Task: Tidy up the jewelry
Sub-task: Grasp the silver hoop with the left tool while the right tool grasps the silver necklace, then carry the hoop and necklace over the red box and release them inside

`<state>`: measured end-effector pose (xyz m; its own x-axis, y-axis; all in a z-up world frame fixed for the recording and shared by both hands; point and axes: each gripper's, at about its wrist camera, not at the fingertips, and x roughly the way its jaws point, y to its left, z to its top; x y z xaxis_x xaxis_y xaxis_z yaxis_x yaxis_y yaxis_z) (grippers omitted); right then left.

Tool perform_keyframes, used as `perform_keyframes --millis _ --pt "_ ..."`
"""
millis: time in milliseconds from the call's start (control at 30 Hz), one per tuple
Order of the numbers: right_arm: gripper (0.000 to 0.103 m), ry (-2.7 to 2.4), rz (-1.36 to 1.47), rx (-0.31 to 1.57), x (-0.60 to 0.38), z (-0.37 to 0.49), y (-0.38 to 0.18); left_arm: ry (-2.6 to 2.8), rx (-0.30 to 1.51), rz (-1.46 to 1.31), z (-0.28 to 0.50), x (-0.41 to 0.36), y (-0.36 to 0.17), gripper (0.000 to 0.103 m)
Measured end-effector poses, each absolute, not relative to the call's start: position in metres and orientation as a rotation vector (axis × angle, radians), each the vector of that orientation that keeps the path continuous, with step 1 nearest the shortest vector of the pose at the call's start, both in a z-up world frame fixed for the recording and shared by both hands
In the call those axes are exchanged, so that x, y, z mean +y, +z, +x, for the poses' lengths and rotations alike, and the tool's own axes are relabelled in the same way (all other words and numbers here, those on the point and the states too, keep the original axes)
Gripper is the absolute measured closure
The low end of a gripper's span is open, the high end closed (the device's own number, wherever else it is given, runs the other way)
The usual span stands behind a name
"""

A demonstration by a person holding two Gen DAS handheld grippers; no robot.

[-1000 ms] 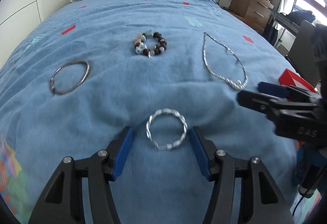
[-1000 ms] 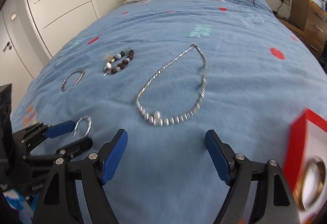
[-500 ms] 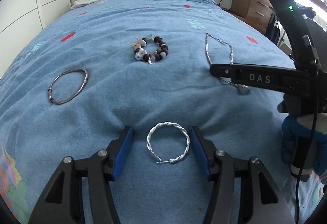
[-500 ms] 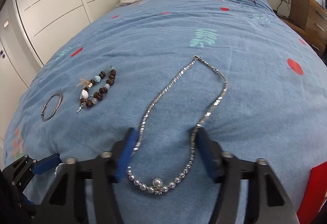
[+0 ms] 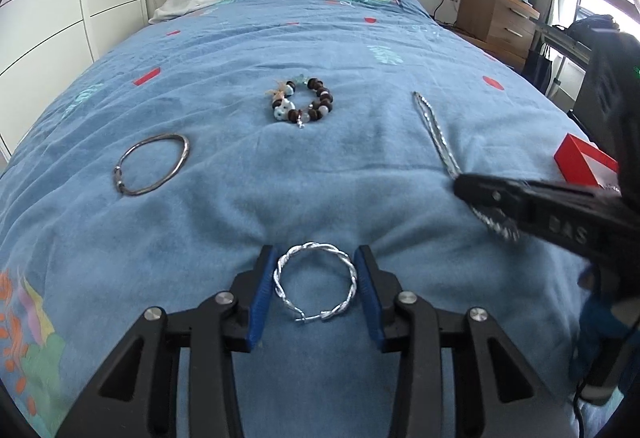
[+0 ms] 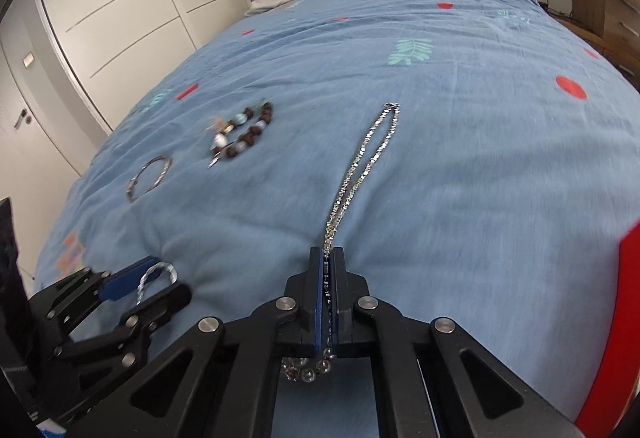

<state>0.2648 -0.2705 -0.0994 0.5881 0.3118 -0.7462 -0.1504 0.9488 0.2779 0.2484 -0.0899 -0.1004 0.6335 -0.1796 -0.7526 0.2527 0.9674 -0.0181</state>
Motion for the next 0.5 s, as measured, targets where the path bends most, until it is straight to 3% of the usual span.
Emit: perform_keyframes --millis 500 --pt "0.100 0.268 0.290 0.768 -0.279 0.160 -0.036 -0.264 0.786 0.094 0.199 -0.091 -0.043 0.066"
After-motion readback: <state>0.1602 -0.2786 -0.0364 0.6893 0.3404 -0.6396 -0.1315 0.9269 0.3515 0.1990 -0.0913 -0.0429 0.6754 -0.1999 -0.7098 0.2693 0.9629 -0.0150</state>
